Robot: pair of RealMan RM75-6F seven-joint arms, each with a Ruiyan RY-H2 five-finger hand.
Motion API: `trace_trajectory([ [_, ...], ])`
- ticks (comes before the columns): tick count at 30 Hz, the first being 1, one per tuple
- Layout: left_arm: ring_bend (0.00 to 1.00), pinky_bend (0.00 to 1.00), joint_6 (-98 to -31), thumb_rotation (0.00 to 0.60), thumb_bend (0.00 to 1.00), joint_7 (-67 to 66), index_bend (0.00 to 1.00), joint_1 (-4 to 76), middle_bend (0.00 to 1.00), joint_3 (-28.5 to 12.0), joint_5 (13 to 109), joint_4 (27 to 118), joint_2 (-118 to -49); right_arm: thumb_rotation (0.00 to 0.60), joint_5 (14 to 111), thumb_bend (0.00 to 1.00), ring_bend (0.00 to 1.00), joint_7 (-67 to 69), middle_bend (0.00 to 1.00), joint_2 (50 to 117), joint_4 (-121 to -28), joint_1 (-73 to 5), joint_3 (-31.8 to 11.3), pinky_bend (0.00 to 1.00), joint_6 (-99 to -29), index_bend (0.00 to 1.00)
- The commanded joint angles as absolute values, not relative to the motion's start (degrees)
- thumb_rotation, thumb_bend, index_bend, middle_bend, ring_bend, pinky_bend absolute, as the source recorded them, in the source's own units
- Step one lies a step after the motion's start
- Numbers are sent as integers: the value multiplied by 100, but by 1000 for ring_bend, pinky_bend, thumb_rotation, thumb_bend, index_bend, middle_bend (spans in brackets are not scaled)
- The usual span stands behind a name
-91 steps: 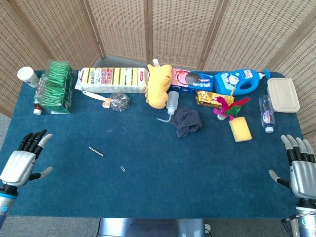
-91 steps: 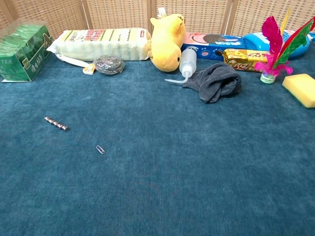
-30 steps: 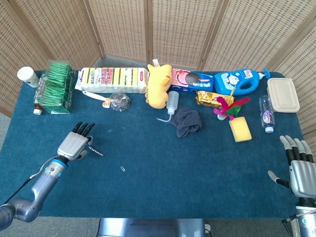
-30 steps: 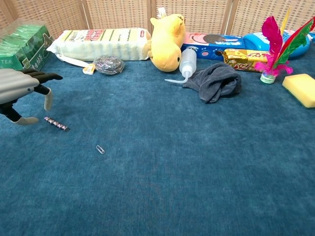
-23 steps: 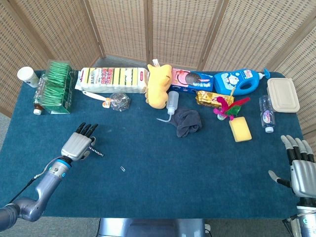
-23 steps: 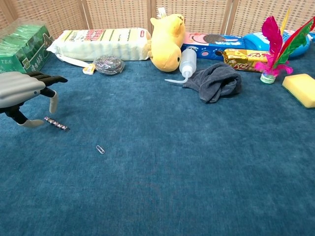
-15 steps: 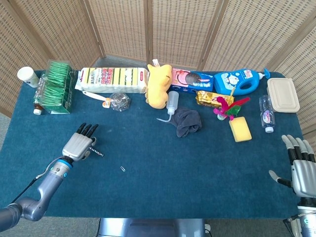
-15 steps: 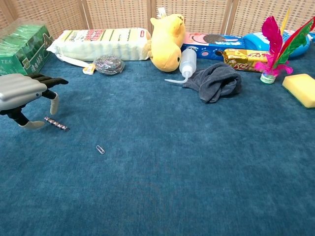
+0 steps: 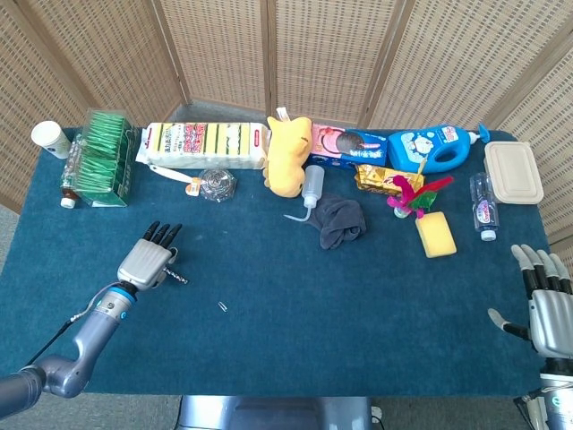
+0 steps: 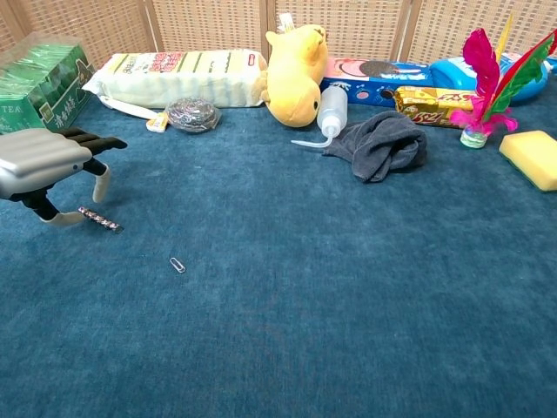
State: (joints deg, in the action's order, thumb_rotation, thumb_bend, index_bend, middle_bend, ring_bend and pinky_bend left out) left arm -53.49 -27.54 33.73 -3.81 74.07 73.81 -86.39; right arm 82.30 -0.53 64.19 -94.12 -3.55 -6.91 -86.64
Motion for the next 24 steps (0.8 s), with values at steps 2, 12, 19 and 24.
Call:
trace_trajectory([
  [2,0,0,-5377,600,557,-2830,454,3384,0,-368,7378,7402,-8653,600,8216,91,0,-26,0,6407,-9410,-353,-702,0,-8664,0],
  [12,0,0,-5360,600,562,-2905,454,3400,0,-336,7257,7344,-8690,600,8223,90,0,-25,0,6400,-9419,-353,-693,0,-8658,0],
  [19,0,0,-5358,600,568,-2891,454,3418,0,-327,7221,7308,-8708,600,8210,90,0,-17,0,6398,-9419,-357,-697,0,-8646,0],
  [24,0,0,-5369,600,588,-2929,455,3439,0,-313,7220,7310,-8704,600,8209,90,0,-2,0,6390,-9422,-360,-692,0,-8632,0],
])
